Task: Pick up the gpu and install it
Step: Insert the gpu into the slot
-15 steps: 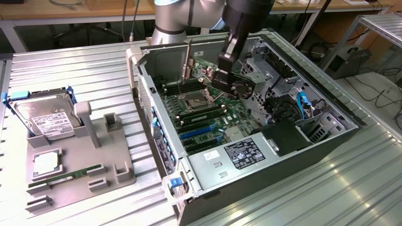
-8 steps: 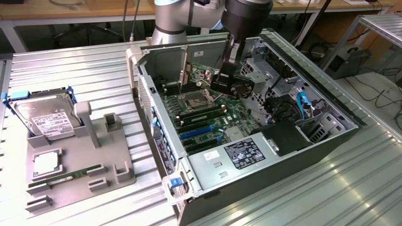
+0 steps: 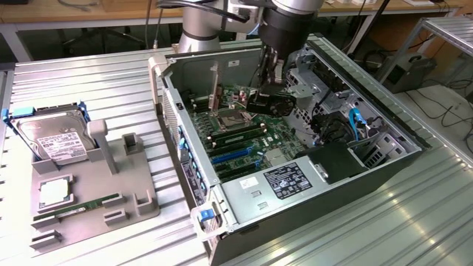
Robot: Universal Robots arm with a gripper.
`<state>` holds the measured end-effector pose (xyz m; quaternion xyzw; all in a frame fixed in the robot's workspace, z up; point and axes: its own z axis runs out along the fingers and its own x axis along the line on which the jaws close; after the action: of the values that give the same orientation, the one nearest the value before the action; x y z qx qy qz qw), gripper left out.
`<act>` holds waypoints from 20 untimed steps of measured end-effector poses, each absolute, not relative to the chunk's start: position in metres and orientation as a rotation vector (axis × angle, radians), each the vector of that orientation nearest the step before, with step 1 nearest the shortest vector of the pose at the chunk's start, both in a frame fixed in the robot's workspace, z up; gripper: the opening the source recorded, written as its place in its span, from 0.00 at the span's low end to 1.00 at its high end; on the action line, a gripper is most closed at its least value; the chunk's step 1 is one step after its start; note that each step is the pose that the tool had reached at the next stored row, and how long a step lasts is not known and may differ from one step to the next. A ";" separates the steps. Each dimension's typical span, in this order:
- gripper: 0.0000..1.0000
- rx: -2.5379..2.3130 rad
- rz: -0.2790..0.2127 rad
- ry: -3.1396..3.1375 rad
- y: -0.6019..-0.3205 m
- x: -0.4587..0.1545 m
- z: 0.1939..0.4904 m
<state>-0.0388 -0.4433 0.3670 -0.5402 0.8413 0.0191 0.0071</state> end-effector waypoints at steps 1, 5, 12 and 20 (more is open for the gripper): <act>0.26 -1.718 0.060 2.613 -0.443 -0.039 0.365; 0.26 -1.857 0.061 2.519 -0.443 -0.039 0.358; 0.26 -2.048 0.062 2.370 -0.443 -0.039 0.344; 0.26 -2.202 0.066 2.230 -0.446 -0.039 0.327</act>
<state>-0.0392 -0.4456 0.3265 -0.7024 0.7114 0.0209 0.0034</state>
